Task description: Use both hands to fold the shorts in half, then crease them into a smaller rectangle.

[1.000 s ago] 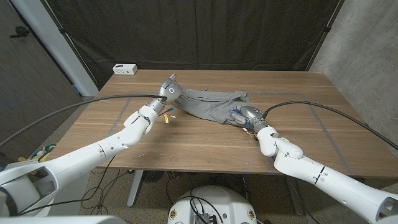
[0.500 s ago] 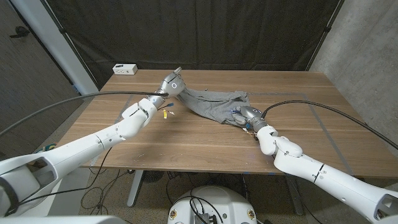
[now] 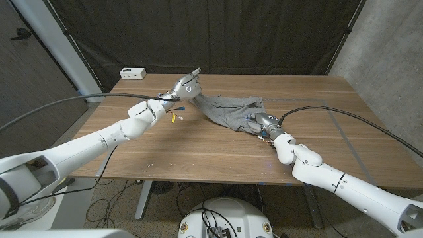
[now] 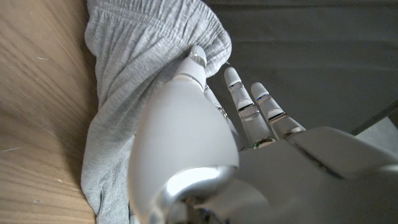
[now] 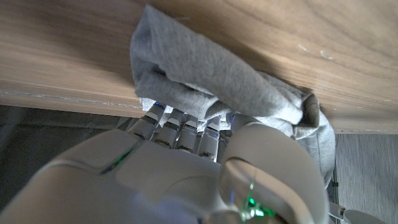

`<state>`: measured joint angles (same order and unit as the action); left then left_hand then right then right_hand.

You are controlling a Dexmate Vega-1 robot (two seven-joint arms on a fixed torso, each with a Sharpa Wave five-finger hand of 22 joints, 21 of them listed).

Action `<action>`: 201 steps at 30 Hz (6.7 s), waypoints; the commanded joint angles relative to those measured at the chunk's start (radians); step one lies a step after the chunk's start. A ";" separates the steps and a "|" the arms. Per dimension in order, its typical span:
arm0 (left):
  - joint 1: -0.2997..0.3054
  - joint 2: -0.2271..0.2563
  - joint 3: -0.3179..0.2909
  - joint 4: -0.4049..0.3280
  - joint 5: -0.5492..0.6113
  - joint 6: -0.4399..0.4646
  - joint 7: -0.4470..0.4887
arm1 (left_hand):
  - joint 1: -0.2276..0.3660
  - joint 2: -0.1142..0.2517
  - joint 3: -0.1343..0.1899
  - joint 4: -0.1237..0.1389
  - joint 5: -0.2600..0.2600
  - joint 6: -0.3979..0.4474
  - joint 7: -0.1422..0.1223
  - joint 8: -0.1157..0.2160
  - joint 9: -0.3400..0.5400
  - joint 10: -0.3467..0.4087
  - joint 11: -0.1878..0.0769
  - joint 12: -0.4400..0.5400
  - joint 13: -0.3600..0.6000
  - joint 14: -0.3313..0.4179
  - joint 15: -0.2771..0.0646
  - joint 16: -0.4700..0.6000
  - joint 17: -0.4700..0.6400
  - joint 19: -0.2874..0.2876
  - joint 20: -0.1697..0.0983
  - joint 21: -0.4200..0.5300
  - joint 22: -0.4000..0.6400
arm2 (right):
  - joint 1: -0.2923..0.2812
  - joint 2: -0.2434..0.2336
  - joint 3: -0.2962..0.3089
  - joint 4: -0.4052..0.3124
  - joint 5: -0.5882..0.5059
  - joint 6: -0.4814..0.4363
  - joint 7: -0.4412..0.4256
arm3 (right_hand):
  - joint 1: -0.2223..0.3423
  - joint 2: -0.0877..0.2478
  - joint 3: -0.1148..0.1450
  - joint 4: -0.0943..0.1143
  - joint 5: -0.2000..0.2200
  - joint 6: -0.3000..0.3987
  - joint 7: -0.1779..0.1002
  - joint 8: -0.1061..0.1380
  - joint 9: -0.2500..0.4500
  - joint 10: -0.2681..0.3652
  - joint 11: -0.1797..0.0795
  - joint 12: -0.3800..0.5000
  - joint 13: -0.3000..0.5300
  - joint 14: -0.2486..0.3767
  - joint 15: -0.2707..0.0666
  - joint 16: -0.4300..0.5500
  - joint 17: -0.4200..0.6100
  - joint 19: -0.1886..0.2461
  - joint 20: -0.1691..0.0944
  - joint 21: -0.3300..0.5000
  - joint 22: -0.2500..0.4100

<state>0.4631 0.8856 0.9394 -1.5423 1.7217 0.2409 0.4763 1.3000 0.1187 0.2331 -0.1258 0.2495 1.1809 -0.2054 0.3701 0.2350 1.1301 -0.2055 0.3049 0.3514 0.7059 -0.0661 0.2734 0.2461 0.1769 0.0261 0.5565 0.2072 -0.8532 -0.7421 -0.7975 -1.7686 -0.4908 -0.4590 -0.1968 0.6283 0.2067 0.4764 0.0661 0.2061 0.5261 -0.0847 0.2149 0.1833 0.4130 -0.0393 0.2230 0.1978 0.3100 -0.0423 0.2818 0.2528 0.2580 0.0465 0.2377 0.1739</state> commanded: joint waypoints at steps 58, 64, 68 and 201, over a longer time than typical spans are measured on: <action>-0.362 -0.062 0.167 0.083 0.249 -0.144 0.351 | 0.001 -0.011 -0.012 0.012 0.055 -0.024 -0.002 0.038 0.029 -0.003 0.000 -0.027 0.013 0.002 -0.168 -0.007 0.002 0.018 -0.015 0.014 0.002 | -0.026 -0.004 -0.027 0.029 -0.043 0.064 0.023 | 0.026 -0.006 0.019 -0.018 -0.020 0.030 -0.003 -0.010 0.007 0.025 -0.003 -0.001 0.004 0.014 -0.071 0.024 0.020 0.016 -0.002 -0.001 0.005; -0.392 -0.092 0.191 0.109 0.258 -0.149 0.366 | 0.001 -0.010 -0.013 0.014 0.060 -0.027 -0.002 0.042 0.032 -0.003 0.000 -0.030 0.014 0.000 -0.169 -0.009 0.002 0.018 -0.015 0.015 0.002 | -0.030 -0.005 -0.020 0.031 -0.042 0.066 0.020 | 0.027 -0.006 0.019 -0.019 -0.020 0.030 -0.003 -0.011 0.007 0.025 -0.003 -0.002 0.004 0.012 -0.071 0.025 0.021 0.017 -0.003 -0.002 0.005; -0.415 -0.116 0.212 0.133 0.262 -0.152 0.375 | 0.002 -0.009 -0.014 0.015 0.063 -0.029 -0.002 0.044 0.033 -0.003 0.000 -0.032 0.014 0.000 -0.169 -0.009 0.002 0.018 -0.015 0.015 0.002 | -0.032 -0.007 -0.016 0.033 -0.037 0.072 0.019 | 0.026 -0.007 0.020 -0.019 -0.021 0.030 -0.004 -0.012 0.007 0.026 -0.001 -0.002 0.004 0.011 -0.071 0.026 0.022 0.017 -0.002 -0.002 0.005; -0.195 -0.271 0.314 0.161 0.016 0.112 0.392 | -0.678 0.049 -0.078 0.270 0.056 -0.737 -0.017 -0.182 -0.052 -0.587 0.004 -0.111 -0.155 -0.265 -0.150 -0.090 -0.059 -0.019 0.029 0.006 -0.010 | -0.160 -0.181 0.033 -0.211 -0.235 -0.010 0.059 | -0.218 -0.036 -0.118 0.079 -0.010 -0.310 -0.106 -0.038 0.008 -0.321 -0.058 -0.040 -0.001 -0.341 -0.077 -0.095 0.000 -0.127 -0.025 -0.055 0.006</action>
<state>0.2119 0.5948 1.3103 -1.3648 1.7192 0.3511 0.8597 0.6217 0.1556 0.1482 0.1447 0.2969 0.4414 -0.2232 0.1817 0.1815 0.5393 -0.1966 0.1858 0.1932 0.4433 -0.0465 0.1811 0.1860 0.1589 0.0519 0.5690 0.1954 -0.9614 -0.8848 -0.7915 -1.9529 -0.6523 -0.5041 -0.0700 0.4462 0.1793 0.3710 0.1225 0.1855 0.2390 -0.1763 0.1764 0.1892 0.1095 -0.0847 0.1771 0.1957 0.0133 -0.0338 0.1927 0.2553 0.1605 0.0258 0.1845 0.1863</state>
